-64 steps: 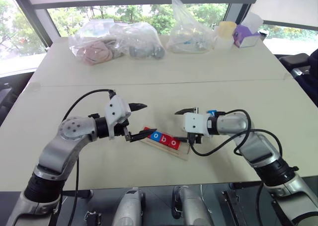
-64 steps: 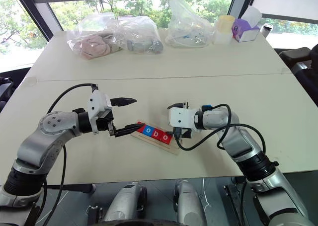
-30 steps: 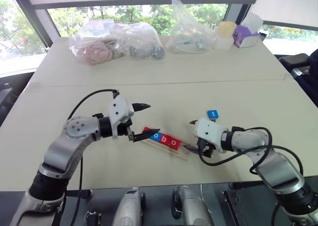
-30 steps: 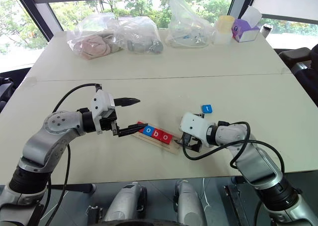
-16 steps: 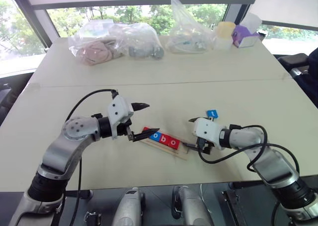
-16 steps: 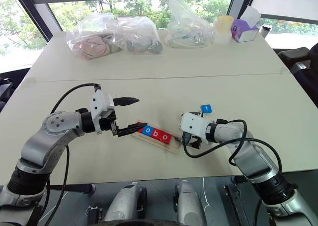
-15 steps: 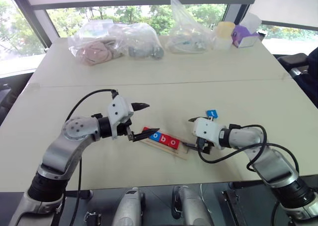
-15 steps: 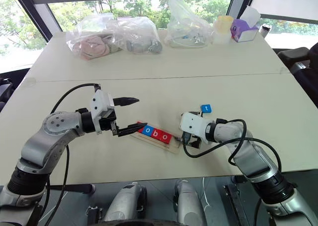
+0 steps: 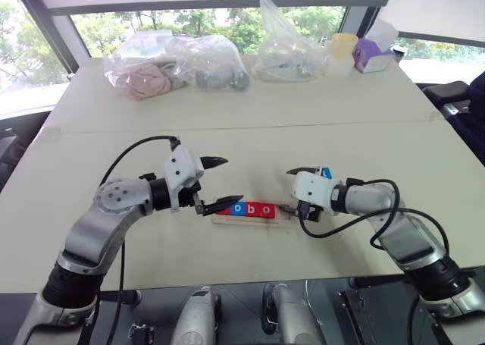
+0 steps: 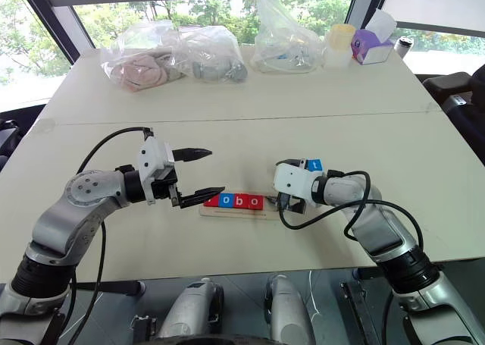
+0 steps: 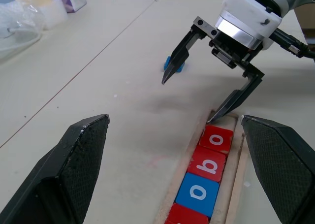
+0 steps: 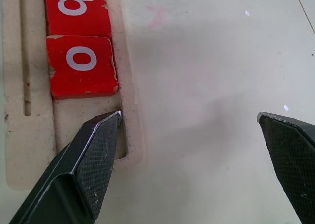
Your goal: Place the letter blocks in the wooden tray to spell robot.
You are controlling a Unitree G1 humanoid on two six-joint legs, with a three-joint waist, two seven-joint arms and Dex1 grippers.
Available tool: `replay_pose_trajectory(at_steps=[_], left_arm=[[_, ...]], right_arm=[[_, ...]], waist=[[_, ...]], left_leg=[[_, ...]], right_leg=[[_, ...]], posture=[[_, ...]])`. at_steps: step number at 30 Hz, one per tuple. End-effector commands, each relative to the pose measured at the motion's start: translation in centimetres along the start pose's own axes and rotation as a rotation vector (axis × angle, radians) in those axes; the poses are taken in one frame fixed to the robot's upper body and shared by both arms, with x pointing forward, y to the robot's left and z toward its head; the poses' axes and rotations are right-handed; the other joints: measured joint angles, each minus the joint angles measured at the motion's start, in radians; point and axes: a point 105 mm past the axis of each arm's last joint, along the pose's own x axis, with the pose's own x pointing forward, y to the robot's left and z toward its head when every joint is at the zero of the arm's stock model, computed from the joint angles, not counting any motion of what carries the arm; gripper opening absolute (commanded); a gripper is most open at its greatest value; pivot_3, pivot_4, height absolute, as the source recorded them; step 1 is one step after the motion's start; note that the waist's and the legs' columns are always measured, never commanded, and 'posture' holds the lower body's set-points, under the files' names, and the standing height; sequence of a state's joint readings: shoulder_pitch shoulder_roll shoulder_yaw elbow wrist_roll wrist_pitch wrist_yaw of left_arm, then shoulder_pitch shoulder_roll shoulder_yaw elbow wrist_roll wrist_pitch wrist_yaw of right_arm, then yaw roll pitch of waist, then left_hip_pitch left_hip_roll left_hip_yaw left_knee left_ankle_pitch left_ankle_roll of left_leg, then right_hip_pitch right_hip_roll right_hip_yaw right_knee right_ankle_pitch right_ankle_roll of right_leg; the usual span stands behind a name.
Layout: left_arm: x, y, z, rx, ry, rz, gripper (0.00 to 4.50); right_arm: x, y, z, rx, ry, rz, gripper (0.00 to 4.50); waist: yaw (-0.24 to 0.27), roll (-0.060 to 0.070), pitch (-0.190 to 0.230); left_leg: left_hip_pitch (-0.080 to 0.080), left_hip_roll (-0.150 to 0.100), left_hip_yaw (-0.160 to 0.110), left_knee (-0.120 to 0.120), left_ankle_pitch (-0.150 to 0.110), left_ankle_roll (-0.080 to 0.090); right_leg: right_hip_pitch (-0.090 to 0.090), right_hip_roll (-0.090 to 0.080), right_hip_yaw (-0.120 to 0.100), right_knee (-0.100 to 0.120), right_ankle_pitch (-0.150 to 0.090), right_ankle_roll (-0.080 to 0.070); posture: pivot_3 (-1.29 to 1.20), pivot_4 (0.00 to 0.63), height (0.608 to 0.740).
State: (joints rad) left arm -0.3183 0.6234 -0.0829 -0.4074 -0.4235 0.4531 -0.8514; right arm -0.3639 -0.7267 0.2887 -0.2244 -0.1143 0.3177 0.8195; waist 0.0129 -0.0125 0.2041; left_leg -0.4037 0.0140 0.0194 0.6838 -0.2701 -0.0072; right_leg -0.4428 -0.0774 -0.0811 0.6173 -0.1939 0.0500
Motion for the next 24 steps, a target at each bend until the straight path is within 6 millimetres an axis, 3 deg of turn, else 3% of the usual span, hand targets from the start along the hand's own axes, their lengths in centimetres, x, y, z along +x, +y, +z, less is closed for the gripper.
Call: replay_pose_trajectory(at_steps=[1, 17, 24], left_arm=[[-0.1, -0.1, 1.0, 0.033, -0.031, 0.006, 4.5], [0.0, 0.0, 1.0, 0.034, -0.036, 0.0, 4.5], [0.1, -0.1, 1.1, 0.034, -0.039, -0.004, 4.5]], right_arm=[[-0.2, -0.9, -0.4, -0.017, 0.026, -0.039, 4.49], [-0.7, -1.3, 0.1, -0.006, 0.014, -0.035, 4.49], [-4.6, -2.9, 2.1, 0.11, -0.013, -0.022, 4.49]], waist=[[0.0, 0.0, 0.0], [0.0, 0.0, 0.0], [0.001, 0.0, 0.0]], left_leg=[[0.0, 0.0, 0.0, 0.0, 0.0, 0.0], [0.0, 0.0, 0.0, 0.0, 0.0, 0.0], [-0.001, 0.0, 0.0, 0.0, 0.0, 0.0]], right_leg=[[0.0, 0.0, 0.0, 0.0, 0.0, 0.0], [0.0, 0.0, 0.0, 0.0, 0.0, 0.0], [0.0, -0.001, 0.0, -0.001, 0.0, 0.0]], posture=[[0.0, 0.15, 0.74], [0.0, 0.15, 0.74], [0.0, 0.15, 0.74]])
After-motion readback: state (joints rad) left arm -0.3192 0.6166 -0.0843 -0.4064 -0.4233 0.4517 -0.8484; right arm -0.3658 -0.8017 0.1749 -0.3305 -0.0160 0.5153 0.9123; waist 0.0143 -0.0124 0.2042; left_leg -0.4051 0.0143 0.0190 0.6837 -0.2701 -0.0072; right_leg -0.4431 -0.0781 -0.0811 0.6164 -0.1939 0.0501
